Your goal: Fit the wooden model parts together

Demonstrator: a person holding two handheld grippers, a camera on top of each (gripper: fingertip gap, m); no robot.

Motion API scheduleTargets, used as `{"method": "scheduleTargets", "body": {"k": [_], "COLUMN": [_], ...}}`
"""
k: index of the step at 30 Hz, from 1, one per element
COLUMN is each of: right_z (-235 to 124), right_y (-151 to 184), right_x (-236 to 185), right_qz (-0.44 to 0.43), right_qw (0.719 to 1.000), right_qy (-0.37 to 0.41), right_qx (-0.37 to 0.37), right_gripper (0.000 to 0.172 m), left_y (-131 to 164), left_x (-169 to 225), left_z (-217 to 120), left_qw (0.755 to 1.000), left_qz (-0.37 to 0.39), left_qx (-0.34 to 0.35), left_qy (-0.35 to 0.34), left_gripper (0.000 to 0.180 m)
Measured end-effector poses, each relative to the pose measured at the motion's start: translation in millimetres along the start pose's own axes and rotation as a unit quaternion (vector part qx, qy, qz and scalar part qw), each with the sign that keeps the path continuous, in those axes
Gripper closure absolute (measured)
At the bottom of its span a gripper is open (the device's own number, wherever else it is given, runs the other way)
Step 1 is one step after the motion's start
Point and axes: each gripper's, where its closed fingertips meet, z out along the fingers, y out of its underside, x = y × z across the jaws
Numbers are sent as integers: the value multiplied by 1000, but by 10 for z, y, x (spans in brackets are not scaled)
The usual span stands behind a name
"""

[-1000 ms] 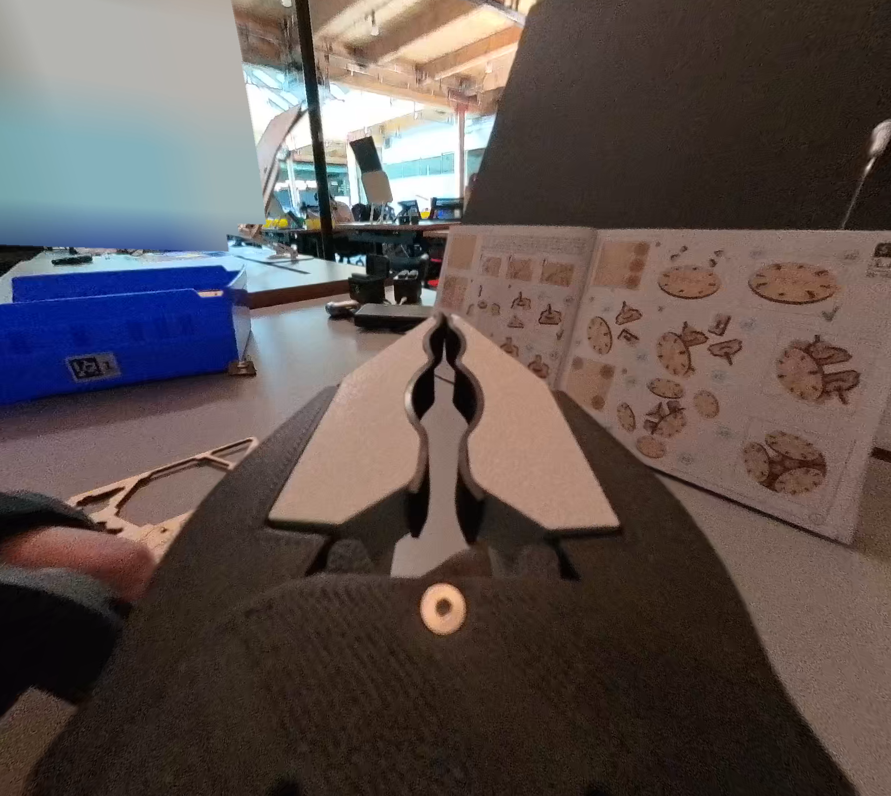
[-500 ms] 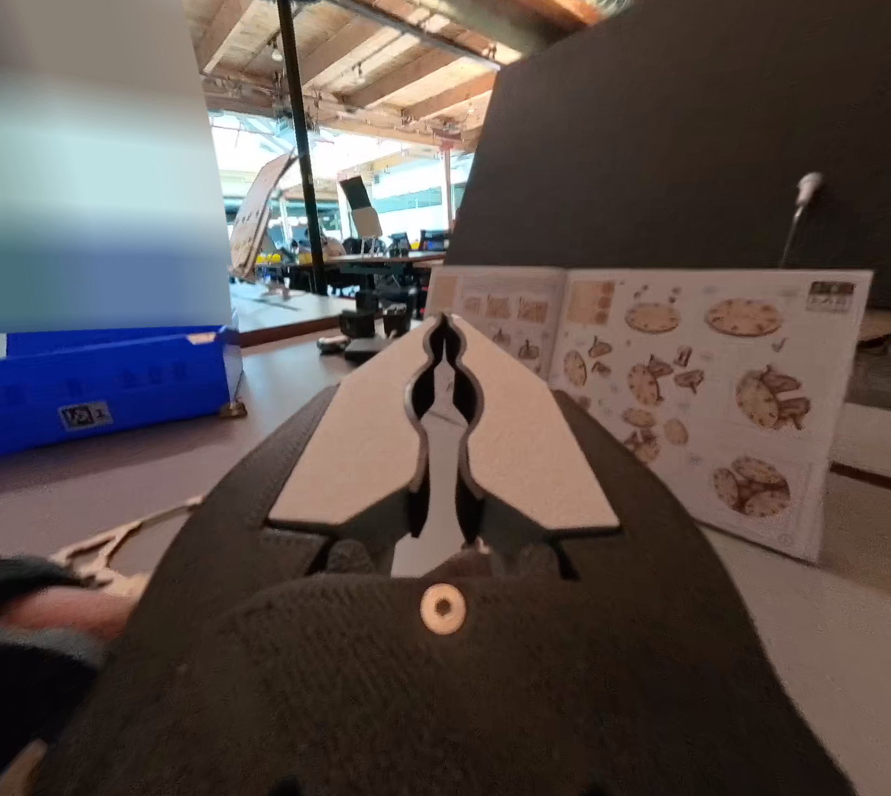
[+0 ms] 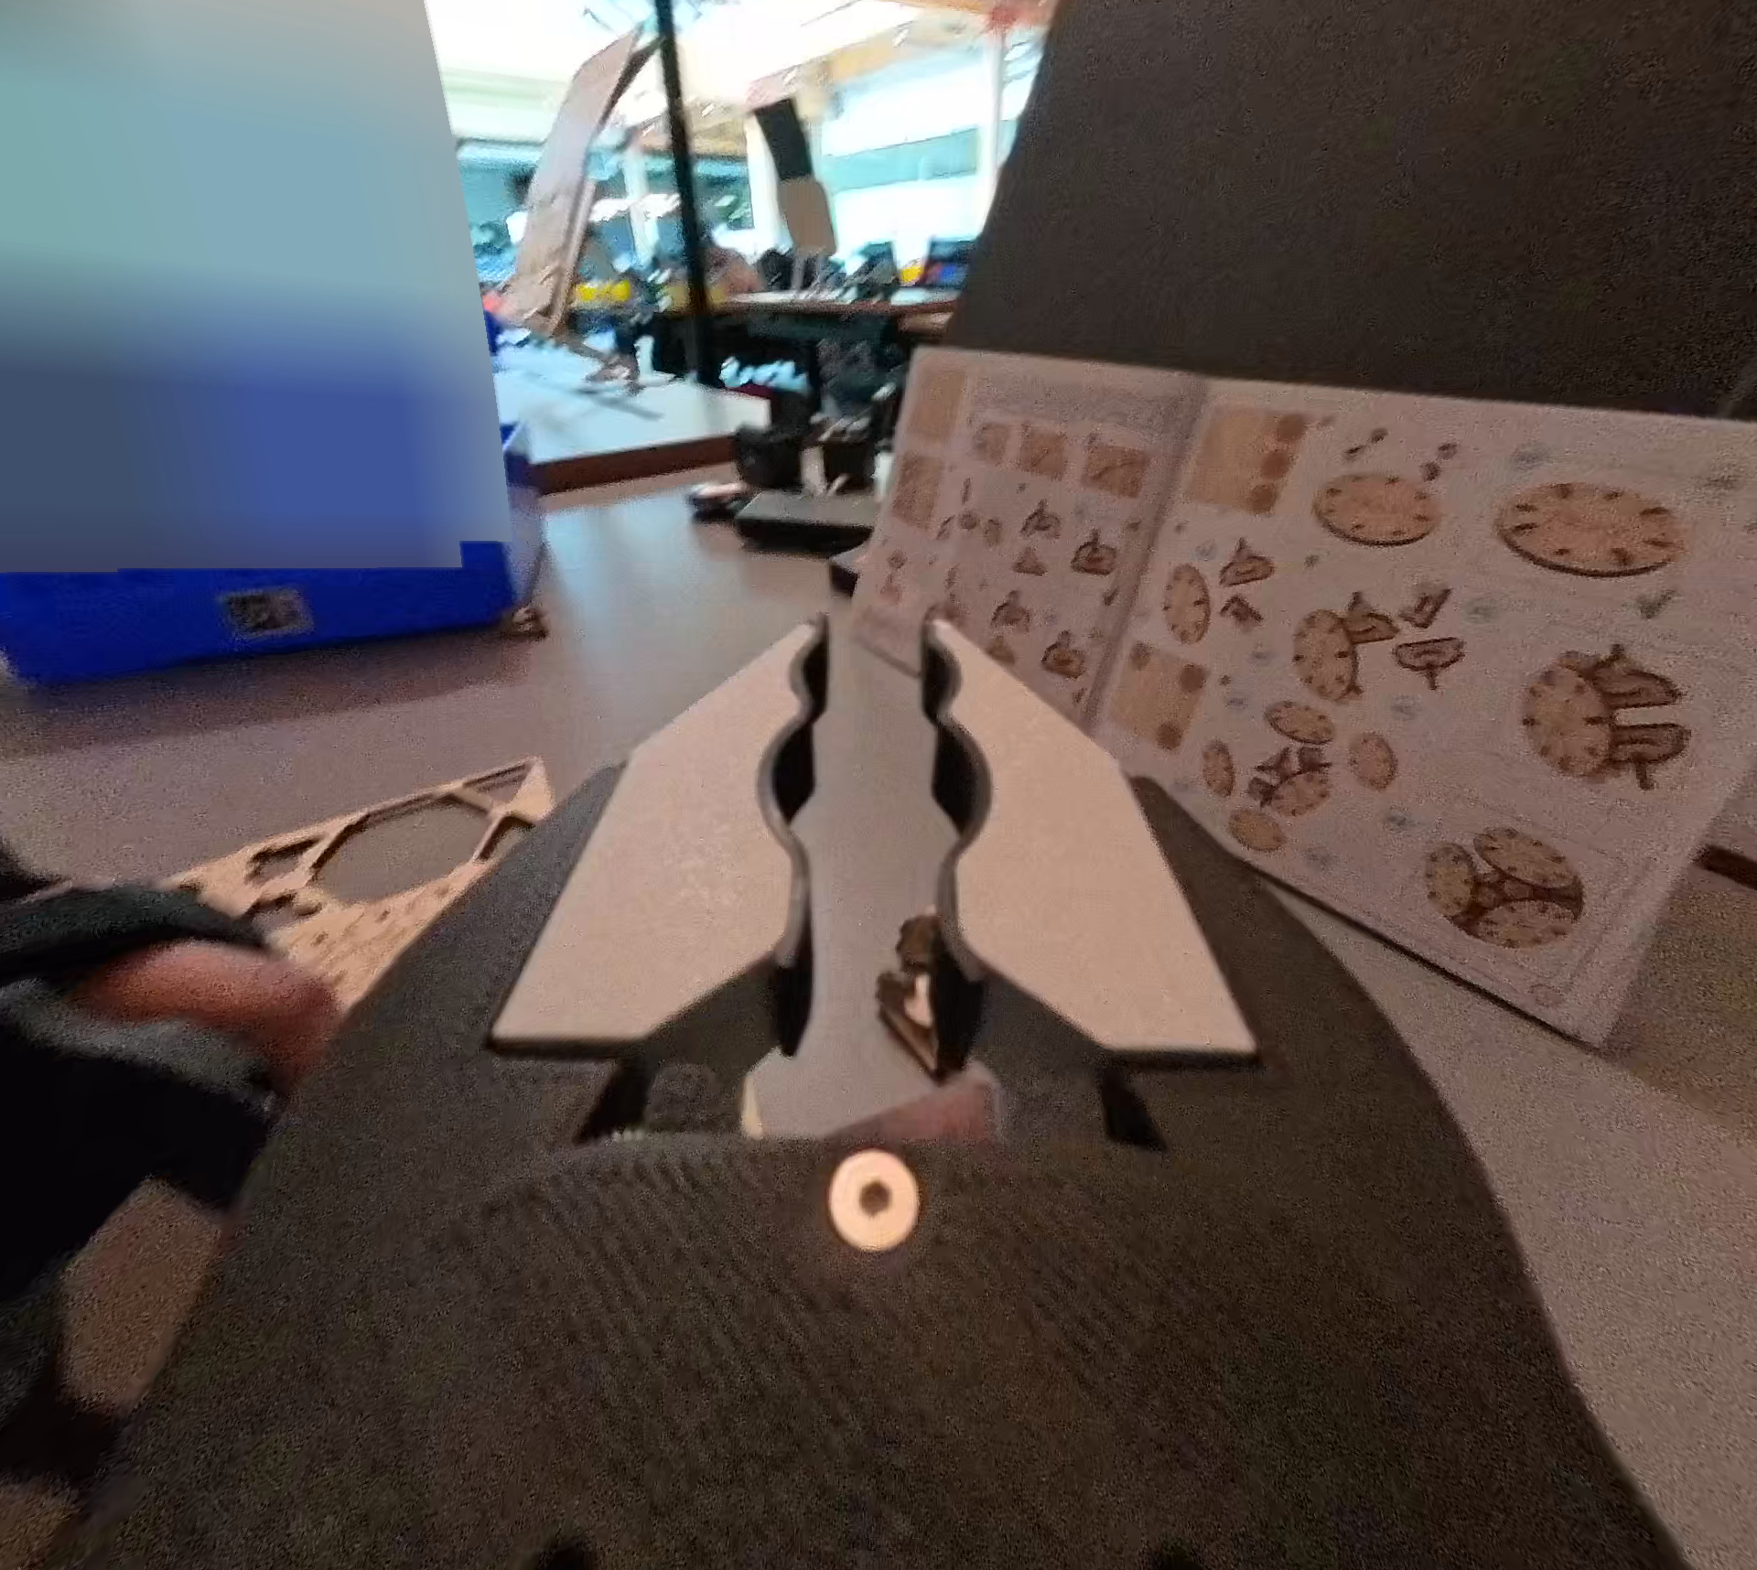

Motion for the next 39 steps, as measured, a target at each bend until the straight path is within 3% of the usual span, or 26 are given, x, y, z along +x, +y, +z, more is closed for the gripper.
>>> {"method": "scheduleTargets", "body": {"k": [1, 4, 5, 6, 8, 12, 21, 27, 39], "right_z": [-64, -354, -474, -611, -806, -981, -1014, -1055, -1059], "right_y": [80, 530, 674, 797, 956, 1133, 1262, 1249, 1220], "right_x": [-69, -201, -171, -202, -277, -313, -344, -402, -489], "right_qz": [4, -4, -32, -52, -49, -70, -78, -71, -75], "right_qw": [998, 975, 968, 958, 941, 924, 903, 895, 879], "right_qy": [-50, -133, -129, -142, -170, -187, -216, -243, -279], "right_qx": [-38, -178, -213, -243, -288, -326, -363, -366, -381], "right_gripper": [137, 130, 138, 158, 157, 159, 160, 152, 153], "left_y": [0, -1, -1, -2, -2, -4, -3, -4, -8], "left_x": [0, -1, 0, -1, 0, 0, 1, 1, 2], "left_z": [0, 0, 0, 0, 0, 1, 0, 0, 0], "left_qw": [1000, 1000, 1000, 1000, 1000, 1000, 1000, 1000, 1000], "left_qz": [-1, -3, -3, -3, -5, -7, -12, -13, 0], "left_qx": [1, 2, 2, 1, 1, 1, 2, 4, 3], "left_qy": [1, 3, 3, 2, 2, 3, 8, 11, 4], "left_gripper": [178, 178, 178, 178, 179, 179, 179, 179, 179]}}
